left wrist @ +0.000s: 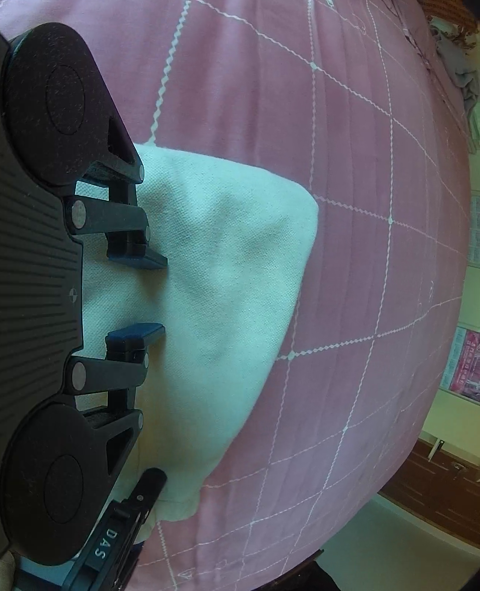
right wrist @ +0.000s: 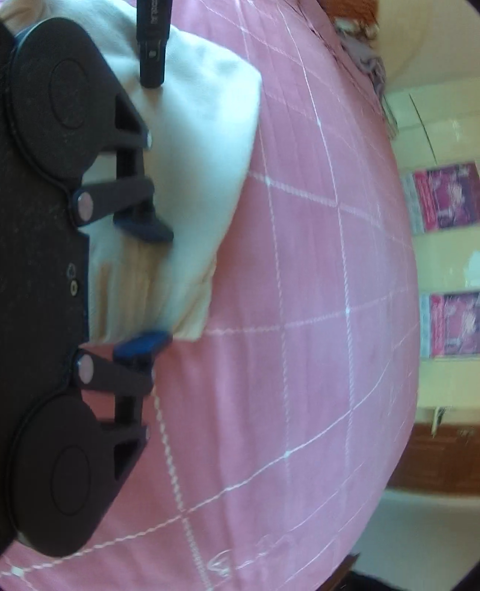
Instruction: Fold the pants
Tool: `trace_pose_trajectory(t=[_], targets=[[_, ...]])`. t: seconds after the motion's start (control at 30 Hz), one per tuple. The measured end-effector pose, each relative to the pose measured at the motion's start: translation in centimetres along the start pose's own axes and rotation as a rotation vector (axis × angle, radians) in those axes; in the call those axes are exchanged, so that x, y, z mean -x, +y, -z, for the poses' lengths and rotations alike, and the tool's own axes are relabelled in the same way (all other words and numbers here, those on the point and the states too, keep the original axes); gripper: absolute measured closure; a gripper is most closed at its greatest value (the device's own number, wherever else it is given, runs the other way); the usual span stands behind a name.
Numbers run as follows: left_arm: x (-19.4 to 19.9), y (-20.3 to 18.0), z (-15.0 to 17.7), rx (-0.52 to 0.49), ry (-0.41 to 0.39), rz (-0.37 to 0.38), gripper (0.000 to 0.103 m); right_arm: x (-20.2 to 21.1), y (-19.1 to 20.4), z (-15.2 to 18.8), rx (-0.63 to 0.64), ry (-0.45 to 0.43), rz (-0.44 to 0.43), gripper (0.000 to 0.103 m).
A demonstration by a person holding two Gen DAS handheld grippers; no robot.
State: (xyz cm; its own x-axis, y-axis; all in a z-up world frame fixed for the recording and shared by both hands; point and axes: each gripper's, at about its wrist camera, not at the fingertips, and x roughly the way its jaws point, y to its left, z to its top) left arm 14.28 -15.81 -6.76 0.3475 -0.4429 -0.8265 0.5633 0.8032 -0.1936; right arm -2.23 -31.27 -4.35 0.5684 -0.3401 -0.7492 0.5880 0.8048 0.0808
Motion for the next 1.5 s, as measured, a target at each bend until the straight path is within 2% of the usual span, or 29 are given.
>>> trace_pose_trajectory(t=[0.07, 0.1, 0.33, 0.43, 0.57, 0.7, 0.83, 0.97, 1.03, 1.27, 1.3, 1.4, 1.5], targets=[[-0.3, 0.0, 0.2, 0.004, -0.01, -0.001, 0.07, -0.4, -1.8, 0.6, -0.118, 0.014, -0.059, 0.037], [-0.3, -0.2, 0.3, -0.006, -0.014, -0.009, 0.07, -0.4, -2.1, 0.8, -0.137, 0.013, -0.071, 0.037], [1.2, -1.0, 1.3, -0.063, -0.018, -0.018, 0.07, 0.2, -0.7, -0.5, -0.039, 0.035, -0.014, 0.034], [2.6, -0.8, 2.9, -0.068, -0.032, -0.002, 0.069, 2.7, 0.3, -0.8, 0.031, -0.031, 0.015, 0.038], [4.2, -0.9, 4.5, -0.07, -0.052, 0.002, 0.069, 6.8, 1.0, -0.5, 0.065, -0.14, -0.009, 0.043], [5.8, -1.1, 6.1, -0.078, -0.044, 0.014, 0.069, 9.2, 2.8, 1.2, 0.166, -0.182, -0.038, 0.047], [7.4, -1.2, 8.6, -0.091, -0.046, 0.023, 0.069, 9.8, 3.7, 4.1, 0.245, -0.152, -0.028, 0.049], [8.3, -0.6, 10.3, -0.037, -0.041, 0.061, 0.069, 9.3, 3.6, 6.9, 0.281, -0.098, -0.005, 0.049], [8.2, -0.6, 10.9, -0.042, -0.05, 0.058, 0.069, 8.8, 3.4, 7.9, 0.302, -0.094, 0.004, 0.048], [9.5, -1.1, 10.4, -0.035, -0.042, 0.021, 0.069, 8.8, 4.5, 6.4, 0.304, -0.037, 0.024, 0.042], [10.1, -1.1, 10.6, -0.036, -0.053, 0.017, 0.069, 9.4, 4.4, 6.4, 0.292, -0.045, 0.018, 0.04], [11.5, -1.0, 11.4, -0.041, -0.083, -0.011, 0.067, 11.2, 3.3, 6.9, 0.228, -0.083, -0.005, 0.02], [12.6, -0.8, 12.0, -0.043, -0.091, -0.026, 0.058, 12.4, 2.4, 7.6, 0.182, -0.086, -0.021, 0.021]])
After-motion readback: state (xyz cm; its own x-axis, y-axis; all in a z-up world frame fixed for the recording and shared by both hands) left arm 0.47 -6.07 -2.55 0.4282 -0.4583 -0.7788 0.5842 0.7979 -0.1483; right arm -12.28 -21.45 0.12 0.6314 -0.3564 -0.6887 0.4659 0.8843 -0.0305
